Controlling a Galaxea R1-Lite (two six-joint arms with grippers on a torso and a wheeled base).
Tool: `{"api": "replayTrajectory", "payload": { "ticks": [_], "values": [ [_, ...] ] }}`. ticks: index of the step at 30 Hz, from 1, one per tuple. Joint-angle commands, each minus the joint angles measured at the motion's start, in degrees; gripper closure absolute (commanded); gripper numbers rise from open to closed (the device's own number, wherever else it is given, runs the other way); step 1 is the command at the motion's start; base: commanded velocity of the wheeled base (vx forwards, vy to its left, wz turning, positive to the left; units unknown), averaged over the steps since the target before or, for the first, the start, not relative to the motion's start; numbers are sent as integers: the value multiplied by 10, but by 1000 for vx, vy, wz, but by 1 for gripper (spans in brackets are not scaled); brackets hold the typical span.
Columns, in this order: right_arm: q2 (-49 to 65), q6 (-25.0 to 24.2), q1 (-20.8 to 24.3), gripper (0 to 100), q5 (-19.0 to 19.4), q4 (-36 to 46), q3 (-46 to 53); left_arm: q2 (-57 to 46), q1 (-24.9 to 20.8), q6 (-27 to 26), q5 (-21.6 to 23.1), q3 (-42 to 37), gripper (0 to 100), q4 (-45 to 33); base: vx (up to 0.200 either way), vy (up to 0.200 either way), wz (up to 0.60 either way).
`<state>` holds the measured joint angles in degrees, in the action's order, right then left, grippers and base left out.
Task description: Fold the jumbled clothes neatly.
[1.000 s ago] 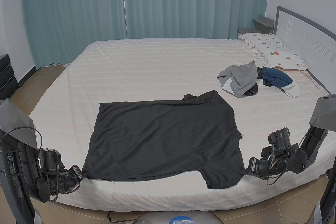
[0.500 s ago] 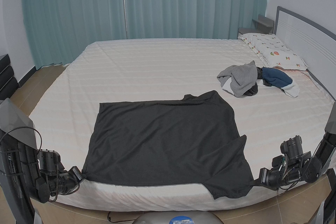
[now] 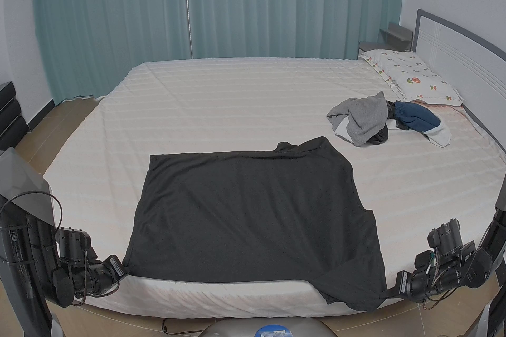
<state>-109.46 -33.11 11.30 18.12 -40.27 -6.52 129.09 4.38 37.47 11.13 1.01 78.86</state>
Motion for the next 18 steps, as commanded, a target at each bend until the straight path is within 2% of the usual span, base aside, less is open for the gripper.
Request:
{"api": "replayTrajectory", "payload": {
  "ticks": [1, 7, 14, 18],
  "values": [
    [3, 1, 7, 100, -1, -1, 18, -8, 0, -6, -1, -8, 100, -11, 0, 0, 0],
    [15, -2, 18, 100, -3, -1, 36, -20, 0, -33, -8, -8, 100, -46, 0, 0, 0],
    [18, -6, 20, 100, -33, -1, 37, -62, -6, -35, -6, -8, 100, -111, 0, 0, 0],
    [18, -3, 20, 100, -36, 0, 47, -88, -7, -73, -4, -8, 100, -158, 0, 0, 0]
  ]
}}
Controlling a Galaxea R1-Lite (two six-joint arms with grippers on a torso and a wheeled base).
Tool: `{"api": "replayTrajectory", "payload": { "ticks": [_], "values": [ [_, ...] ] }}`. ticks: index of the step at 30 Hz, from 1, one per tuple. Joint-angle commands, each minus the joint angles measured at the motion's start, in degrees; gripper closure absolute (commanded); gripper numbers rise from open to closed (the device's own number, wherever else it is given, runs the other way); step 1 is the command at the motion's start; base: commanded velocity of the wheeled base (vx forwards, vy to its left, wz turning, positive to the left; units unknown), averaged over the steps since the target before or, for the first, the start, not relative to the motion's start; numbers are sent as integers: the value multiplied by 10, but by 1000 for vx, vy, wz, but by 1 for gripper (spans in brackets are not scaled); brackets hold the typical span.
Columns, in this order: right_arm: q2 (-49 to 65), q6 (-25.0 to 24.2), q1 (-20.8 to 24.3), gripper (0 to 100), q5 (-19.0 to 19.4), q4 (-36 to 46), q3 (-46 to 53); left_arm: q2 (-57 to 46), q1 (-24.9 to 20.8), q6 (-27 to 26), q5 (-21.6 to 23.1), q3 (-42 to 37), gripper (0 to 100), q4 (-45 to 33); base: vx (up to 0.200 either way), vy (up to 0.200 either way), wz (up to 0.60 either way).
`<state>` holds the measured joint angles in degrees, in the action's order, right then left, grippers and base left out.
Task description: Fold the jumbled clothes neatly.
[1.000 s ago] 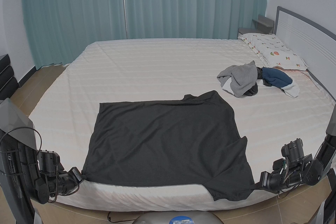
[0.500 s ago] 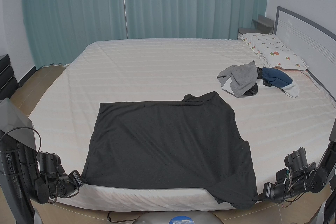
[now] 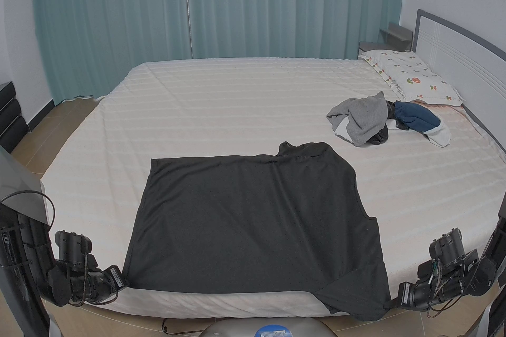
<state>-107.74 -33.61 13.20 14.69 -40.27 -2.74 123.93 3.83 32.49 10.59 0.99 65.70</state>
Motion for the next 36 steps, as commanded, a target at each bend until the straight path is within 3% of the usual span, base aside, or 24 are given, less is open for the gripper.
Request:
{"api": "replayTrajectory", "payload": {
  "ticks": [1, 19, 30, 36],
  "values": [
    [1, 4, 1, 100, -3, -1, 12, -41, -1, -31, 0, -8, 100, -40, 0, 0, 0],
    [18, 3, 28, 100, -41, 12, 27, -118, -2, -125, -1, -8, 100, -198, 0, 0, 0],
    [72, 6, 44, 100, -60, 82, 27, -178, -8, -182, 1, -8, 100, -290, 0, 0, 0],
    [111, 5, 64, 100, -62, 122, 27, -193, -16, -186, -2, -8, 100, -313, 0, 0, 0]
  ]
}}
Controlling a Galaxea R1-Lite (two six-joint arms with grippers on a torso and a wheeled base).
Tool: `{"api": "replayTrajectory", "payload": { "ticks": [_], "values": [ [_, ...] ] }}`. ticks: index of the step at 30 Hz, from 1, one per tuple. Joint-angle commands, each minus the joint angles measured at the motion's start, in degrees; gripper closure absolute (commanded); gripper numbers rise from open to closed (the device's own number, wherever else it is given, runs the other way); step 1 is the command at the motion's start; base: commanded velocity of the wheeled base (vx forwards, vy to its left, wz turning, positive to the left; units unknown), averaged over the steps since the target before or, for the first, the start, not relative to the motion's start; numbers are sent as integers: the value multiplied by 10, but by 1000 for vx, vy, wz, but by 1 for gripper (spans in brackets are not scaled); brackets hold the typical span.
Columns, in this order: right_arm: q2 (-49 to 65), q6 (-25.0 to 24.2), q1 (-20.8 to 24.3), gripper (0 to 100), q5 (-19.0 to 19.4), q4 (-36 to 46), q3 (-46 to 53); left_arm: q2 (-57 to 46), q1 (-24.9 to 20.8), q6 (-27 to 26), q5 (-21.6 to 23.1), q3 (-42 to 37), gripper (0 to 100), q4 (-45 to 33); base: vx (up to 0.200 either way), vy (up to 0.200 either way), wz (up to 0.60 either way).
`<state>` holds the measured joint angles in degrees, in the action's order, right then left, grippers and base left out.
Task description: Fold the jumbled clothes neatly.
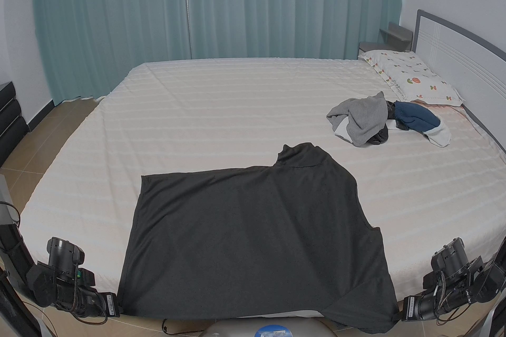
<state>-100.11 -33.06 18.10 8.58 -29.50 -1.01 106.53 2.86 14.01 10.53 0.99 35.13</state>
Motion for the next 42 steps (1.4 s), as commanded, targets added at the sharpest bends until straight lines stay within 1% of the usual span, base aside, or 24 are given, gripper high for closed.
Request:
{"api": "replayTrajectory", "payload": {
  "ticks": [1, 5, 7, 10, 14, 19, 21, 23, 24, 25, 27, 31, 34, 42],
  "values": [
    [43, -1, 20, 100, -1, 23, 9, -19, -7, -1, -2, -8, 100, -9, 0, 0, 0],
    [76, -1, 40, 100, -1, 55, 9, -19, -11, -4, -2, -8, 100, -19, 0, 0, 0],
    [90, 0, 44, 100, -1, 70, 9, -26, -11, -14, -3, -8, 100, -32, 0, 0, 0],
    [98, -1, 45, 100, -1, 74, 7, -37, -11, -24, -3, -8, 100, -43, 0, 0, 0],
    [116, -1, 42, 100, -2, 73, -2, -55, -11, -24, -4, -7, 100, -38, 0, 0, 0],
    [136, -3, 36, 100, -13, 75, -36, -89, -8, -16, -6, 9, 100, -36, 0, 0, 0],
    [137, -2, 18, 100, -20, 75, -60, -111, -6, 1, -2, 27, 100, -34, 0, 0, 0],
    [134, -2, -2, 100, -30, 75, -85, -130, -8, 42, -2, 49, 100, -33, 0, 0, 0],
    [134, -2, -3, 100, -31, 75, -87, -131, -8, 45, -2, 50, 100, -32, 0, 0, 0],
    [135, -2, -22, 100, -32, 75, -109, -141, -9, 88, 1, 68, 100, -30, 0, 0, 0],
    [139, -5, -38, 100, -31, 74, -138, -153, -8, 132, 1, 92, 100, -30, 0, 0, 0],
    [139, -7, -47, 100, -32, 72, -163, -161, -7, 151, 1, 104, 100, -30, 0, 0, 0],
    [140, -7, -52, 100, -33, 72, -176, -170, -4, 152, 1, 103, 100, -31, 0, 0, 0],
    [148, -7, -49, 100, -33, 76, -196, -171, -1, 151, 3, 96, 100, -31, 0, 0, 0]
  ]
}}
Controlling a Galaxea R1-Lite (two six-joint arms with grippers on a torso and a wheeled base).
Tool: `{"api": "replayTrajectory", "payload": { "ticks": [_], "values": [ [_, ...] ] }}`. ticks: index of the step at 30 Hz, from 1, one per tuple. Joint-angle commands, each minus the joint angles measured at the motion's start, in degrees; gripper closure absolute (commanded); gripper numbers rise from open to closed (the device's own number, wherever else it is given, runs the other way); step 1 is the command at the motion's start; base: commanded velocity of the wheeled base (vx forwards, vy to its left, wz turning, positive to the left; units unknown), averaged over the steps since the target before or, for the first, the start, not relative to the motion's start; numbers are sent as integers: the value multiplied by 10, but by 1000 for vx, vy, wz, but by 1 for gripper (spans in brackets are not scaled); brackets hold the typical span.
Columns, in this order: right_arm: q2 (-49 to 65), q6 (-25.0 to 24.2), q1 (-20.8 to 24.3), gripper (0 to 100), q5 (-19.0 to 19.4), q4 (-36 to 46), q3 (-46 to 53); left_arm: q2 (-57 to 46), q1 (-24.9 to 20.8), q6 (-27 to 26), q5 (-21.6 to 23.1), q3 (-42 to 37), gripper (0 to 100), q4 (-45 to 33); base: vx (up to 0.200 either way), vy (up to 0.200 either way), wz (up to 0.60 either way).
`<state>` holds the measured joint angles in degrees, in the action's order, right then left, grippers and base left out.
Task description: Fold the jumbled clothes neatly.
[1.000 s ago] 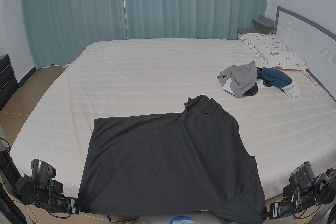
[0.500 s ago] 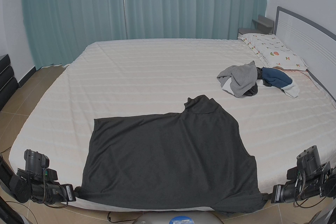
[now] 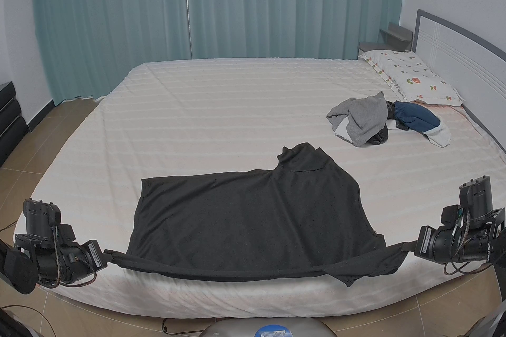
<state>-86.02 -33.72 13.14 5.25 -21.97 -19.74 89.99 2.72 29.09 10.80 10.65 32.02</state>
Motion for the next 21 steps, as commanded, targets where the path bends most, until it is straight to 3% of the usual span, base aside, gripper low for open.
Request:
{"api": "replayTrajectory", "payload": {
  "ticks": [1, 13, 21],
  "values": [
    [10, 1, 0, 100, 0, 1, -11, -8, 1, 0, -1, -2, 100, 1, 0, 0, 0],
    [27, 1, 40, 100, 1, 25, -13, -62, 5, -2, -1, -8, 100, -8, 0, 0, 0],
    [37, 3, 26, 100, 0, 27, -31, -55, 4, -5, -2, -20, 100, -8, 0, 0, 0]
  ]
}}
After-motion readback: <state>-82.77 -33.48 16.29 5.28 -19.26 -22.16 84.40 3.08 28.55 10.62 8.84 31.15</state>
